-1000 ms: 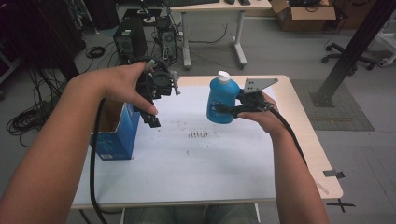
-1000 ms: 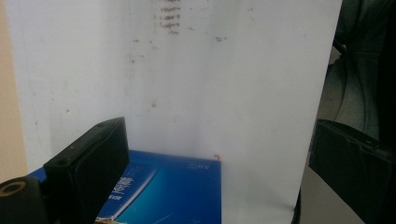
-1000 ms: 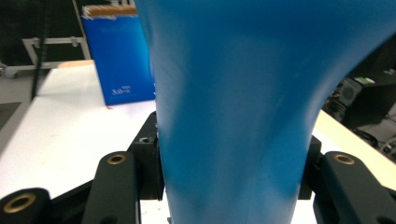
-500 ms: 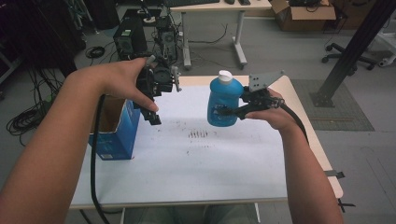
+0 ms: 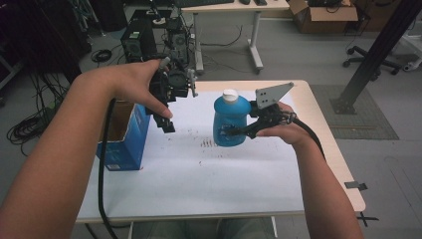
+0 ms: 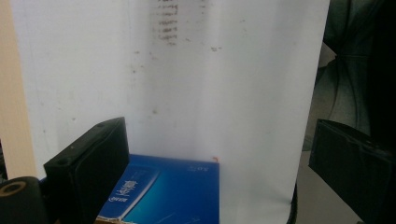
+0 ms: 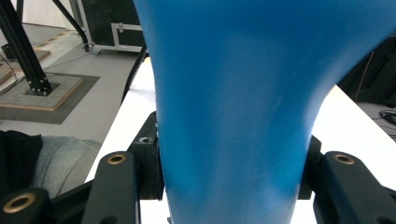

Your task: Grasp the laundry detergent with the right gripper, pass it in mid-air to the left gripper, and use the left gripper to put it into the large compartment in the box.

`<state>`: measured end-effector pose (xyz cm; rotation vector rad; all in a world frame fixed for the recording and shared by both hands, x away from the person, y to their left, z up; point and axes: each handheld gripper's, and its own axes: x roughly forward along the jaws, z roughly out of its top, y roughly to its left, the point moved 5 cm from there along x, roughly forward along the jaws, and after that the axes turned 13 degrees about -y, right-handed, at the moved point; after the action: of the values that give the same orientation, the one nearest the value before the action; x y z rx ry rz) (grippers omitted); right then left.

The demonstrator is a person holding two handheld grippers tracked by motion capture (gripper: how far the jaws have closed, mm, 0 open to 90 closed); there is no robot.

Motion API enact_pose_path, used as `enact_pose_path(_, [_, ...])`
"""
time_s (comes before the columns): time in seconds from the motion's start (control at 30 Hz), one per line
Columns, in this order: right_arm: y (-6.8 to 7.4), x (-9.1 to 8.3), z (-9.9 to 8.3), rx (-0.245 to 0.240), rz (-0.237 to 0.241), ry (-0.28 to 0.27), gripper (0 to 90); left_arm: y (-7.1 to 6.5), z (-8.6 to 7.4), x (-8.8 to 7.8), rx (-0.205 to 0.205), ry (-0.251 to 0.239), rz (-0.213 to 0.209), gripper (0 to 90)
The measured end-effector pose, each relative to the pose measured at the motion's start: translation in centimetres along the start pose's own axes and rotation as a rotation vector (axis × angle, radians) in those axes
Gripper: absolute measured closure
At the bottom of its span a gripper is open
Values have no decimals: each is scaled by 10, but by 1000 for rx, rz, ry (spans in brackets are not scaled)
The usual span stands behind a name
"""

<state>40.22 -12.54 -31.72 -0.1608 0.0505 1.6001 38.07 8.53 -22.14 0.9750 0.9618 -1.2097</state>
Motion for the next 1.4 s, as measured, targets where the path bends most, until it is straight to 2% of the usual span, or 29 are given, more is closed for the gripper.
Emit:
enact_pose_path(0.37, [0, 19, -15, 0, 19, 10, 460, -4, 7, 4, 26, 2, -16, 52])
enact_pose_path(0.6, [2, 37, -28, -3, 46, 24, 459, -7, 8, 11, 36, 5, -25, 52])
enact_pose_path(1.4, [7, 76, -56, 10, 69, 29, 459, -9, 1, 38, 25, 31, -45, 52])
